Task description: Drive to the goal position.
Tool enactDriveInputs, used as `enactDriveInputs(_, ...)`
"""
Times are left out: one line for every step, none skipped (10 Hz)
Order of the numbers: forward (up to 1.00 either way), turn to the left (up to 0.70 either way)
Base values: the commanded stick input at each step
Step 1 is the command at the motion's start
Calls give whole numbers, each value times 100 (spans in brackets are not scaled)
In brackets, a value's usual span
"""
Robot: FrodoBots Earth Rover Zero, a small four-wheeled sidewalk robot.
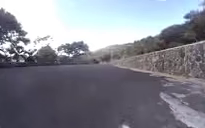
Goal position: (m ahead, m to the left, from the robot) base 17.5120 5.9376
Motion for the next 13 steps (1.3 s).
enactDriveInputs(70, 0)
enactDriveInputs(70, 0)
enactDriveInputs(70, 0)
enactDriveInputs(70, 0)
enactDriveInputs(70, 0)
enactDriveInputs(70, 0)
enactDriveInputs(70, 0)
enactDriveInputs(70, 0)
enactDriveInputs(70, 0)
enactDriveInputs(70, 0)
enactDriveInputs(70, 0)
enactDriveInputs(70, 0)
enactDriveInputs(70, 0)
